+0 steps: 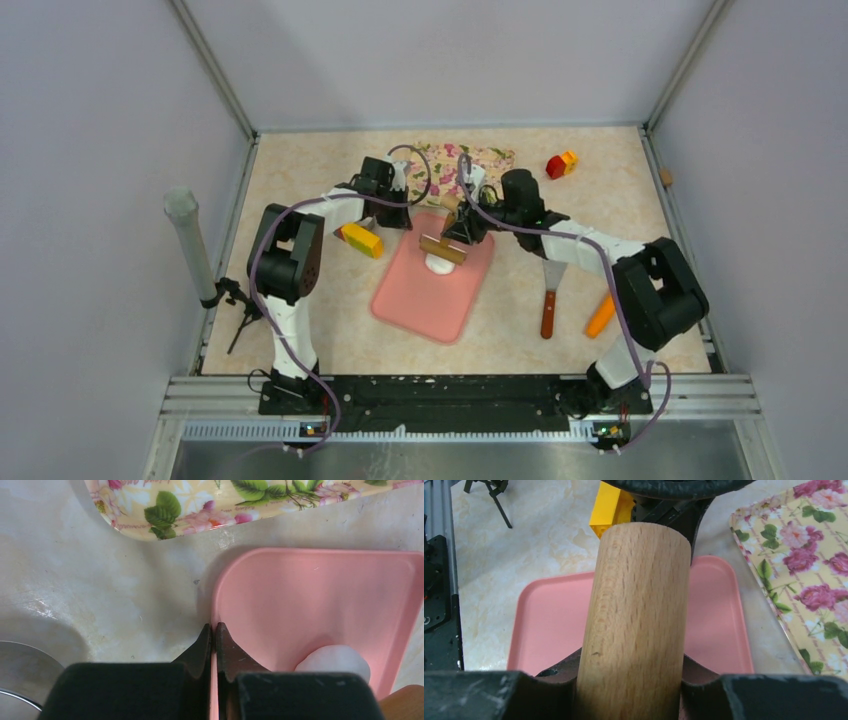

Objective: Roll out the dumpling wrappers from the dough

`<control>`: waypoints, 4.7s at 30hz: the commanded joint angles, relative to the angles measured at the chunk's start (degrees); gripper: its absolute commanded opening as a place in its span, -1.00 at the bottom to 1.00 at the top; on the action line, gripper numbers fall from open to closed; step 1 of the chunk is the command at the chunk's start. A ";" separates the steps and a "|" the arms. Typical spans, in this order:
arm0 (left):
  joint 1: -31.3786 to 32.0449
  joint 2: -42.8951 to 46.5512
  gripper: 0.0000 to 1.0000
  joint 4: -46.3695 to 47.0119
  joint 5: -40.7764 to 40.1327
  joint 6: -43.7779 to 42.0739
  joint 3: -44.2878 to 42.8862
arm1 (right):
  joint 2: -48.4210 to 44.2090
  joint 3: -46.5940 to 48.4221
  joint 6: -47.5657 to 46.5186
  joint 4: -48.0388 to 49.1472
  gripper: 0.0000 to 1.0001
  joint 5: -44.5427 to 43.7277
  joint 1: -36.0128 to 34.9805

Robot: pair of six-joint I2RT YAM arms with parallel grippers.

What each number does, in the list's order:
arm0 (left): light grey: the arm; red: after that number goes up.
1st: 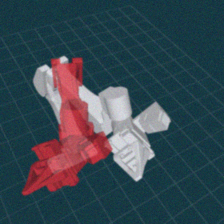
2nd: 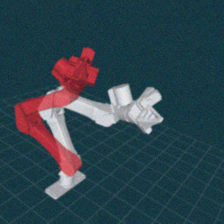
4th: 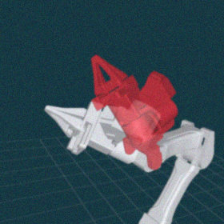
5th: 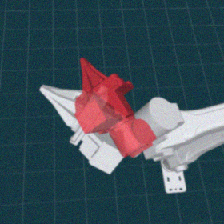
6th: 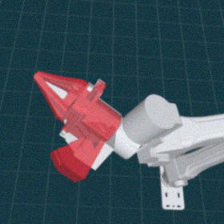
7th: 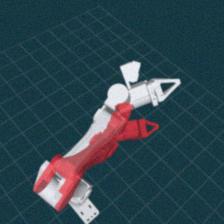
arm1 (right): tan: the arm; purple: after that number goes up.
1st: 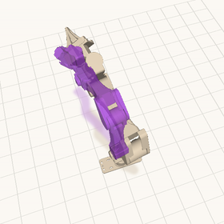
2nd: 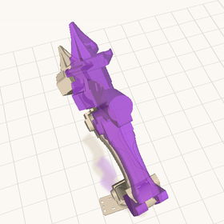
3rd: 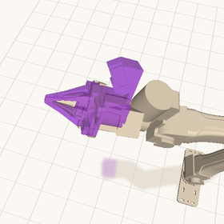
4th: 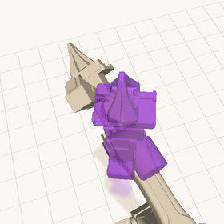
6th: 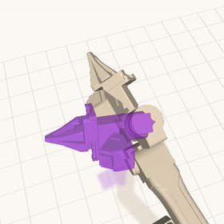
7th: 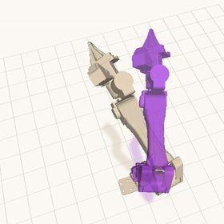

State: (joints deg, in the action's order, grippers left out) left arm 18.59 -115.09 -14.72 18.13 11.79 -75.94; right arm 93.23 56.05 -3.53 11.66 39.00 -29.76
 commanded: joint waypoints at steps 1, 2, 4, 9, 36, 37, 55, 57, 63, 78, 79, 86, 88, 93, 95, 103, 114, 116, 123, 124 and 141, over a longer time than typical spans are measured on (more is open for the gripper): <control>-0.26 -2.82 -1.00 -0.81 -3.51 -1.33 1.67 | 2.32 0.31 0.69 9.11 -1.00 -0.79 -2.43; -0.30 -2.78 -1.00 -0.65 -3.04 -1.44 1.75 | 2.66 -0.44 1.34 11.16 -1.00 -0.48 -2.49; -0.31 -2.77 -1.00 -0.64 -1.66 -2.23 1.76 | 2.74 -1.52 0.00 13.25 -1.00 1.28 -2.51; -0.26 -2.93 -1.00 -0.83 1.34 -3.87 1.74 | 1.86 9.55 -16.36 -6.43 -1.00 8.28 -2.50; -0.22 -3.30 -1.00 -1.15 2.00 -4.18 1.36 | 11.80 17.68 -62.45 -37.27 -1.00 14.18 -2.59; -0.22 -3.30 -1.00 -1.18 2.00 -4.23 1.40 | 11.80 16.79 -61.73 -35.85 -1.00 13.60 -2.59; -0.22 -3.13 -1.00 -1.02 1.99 -4.23 1.59 | 13.48 7.86 -54.04 -30.11 -1.00 10.43 -2.50; -0.23 -3.13 -1.00 -1.01 2.00 -4.23 1.59 | 13.45 7.38 -52.96 -29.77 -1.00 10.31 -2.42; -0.22 -3.08 -1.00 -1.01 1.89 -4.14 1.60 | 13.55 6.02 -49.19 -29.38 -1.00 11.88 -2.19; -0.18 -3.04 -1.00 -1.01 1.58 -3.96 1.67 | 12.85 3.56 -44.20 -28.71 -1.00 15.13 -2.19; -0.24 -3.04 -1.00 -1.01 1.56 -3.95 1.64 | 12.85 3.54 -44.20 -28.73 -1.00 15.26 -2.15; -0.22 -3.04 -1.00 -1.01 1.64 -3.97 1.59 | 12.77 3.71 -44.17 -29.01 -1.00 15.30 -2.15; -0.22 -3.04 -1.00 -1.01 1.66 -3.97 1.71 | 12.85 3.83 -44.42 -29.34 -1.00 15.39 -2.20; -0.22 -3.04 -1.00 -1.01 1.60 -3.96 1.68 | 12.85 4.36 -45.33 -30.94 -1.00 15.89 -2.15; -0.22 -3.04 -1.00 -1.01 1.56 -3.97 1.67 | 12.84 4.40 -45.94 -31.65 -1.00 16.18 -2.19; -0.22 -3.04 -1.00 -1.01 1.47 -3.88 1.72 | 12.68 4.32 -46.03 -31.65 -1.00 16.27 -2.15; -0.23 -3.04 -1.00 -1.01 1.42 -3.88 1.68 | 12.52 4.55 -46.83 -32.65 -1.00 16.61 -2.15; -0.22 -3.04 -1.00 -1.01 1.42 -3.88 1.69 | 12.50 4.52 -46.96 -32.71 -1.00 16.71 -2.15; -0.22 -3.04 -1.00 -1.01 1.44 -3.88 1.66 | 12.44 4.53 -47.26 -32.97 -1.00 16.89 -2.15; -0.22 -3.10 -1.00 -1.01 1.42 -3.87 1.66 | 12.37 4.62 -47.35 -33.11 -1.00 17.04 -2.16; -0.22 -3.13 -1.00 -0.93 0.77 -3.62 1.59 | 11.10 5.31 -50.11 -36.24 -1.00 19.50 -2.15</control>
State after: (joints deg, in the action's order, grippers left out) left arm 18.26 -115.42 -14.17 21.12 8.91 -75.83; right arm 103.13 63.44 -53.12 -13.50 60.27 -31.59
